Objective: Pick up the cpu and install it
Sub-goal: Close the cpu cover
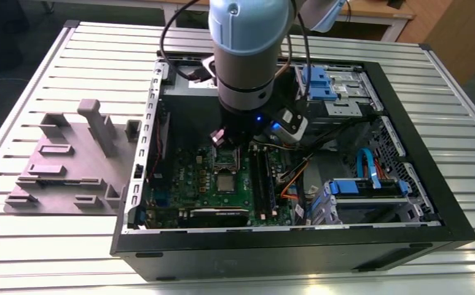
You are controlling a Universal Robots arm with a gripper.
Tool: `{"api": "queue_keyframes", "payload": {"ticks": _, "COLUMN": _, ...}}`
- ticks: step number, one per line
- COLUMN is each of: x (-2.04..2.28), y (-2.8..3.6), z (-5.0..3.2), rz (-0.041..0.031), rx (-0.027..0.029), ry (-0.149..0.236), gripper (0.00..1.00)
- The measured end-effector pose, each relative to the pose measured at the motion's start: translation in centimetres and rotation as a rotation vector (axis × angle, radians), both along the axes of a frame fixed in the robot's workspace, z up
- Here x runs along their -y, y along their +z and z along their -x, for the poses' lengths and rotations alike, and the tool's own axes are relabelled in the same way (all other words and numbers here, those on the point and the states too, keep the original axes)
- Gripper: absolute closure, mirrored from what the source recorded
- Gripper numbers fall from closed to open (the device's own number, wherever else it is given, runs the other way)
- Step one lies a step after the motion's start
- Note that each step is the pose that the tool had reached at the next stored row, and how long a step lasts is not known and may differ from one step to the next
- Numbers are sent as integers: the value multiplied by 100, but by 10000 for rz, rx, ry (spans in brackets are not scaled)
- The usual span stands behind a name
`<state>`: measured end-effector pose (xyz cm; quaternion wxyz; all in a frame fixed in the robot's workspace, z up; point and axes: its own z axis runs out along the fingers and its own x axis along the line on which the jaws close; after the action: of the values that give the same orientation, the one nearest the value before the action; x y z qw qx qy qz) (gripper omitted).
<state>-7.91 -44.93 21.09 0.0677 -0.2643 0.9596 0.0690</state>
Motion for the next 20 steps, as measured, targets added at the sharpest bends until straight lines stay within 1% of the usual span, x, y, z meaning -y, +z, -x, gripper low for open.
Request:
{"api": "queue_keyframes", "payload": {"ticks": 5, "x": -9, "y": -37, "z": 0, "rz": -64, "rx": 7, "ry": -21, "gripper": 90}}
{"api": "queue_keyframes", "payload": {"ticks": 10, "x": -19, "y": -66, "z": 7, "rz": -150, "rx": 18, "ry": -35, "gripper": 90}}
{"api": "queue_keyframes", "payload": {"ticks": 15, "x": -19, "y": -70, "z": 57, "rz": -154, "rx": 57, "ry": -32, "gripper": 90}}
{"api": "queue_keyframes", "payload": {"ticks": 20, "x": -11, "y": -65, "z": 66, "rz": -152, "rx": 55, "ry": -33, "gripper": 90}}
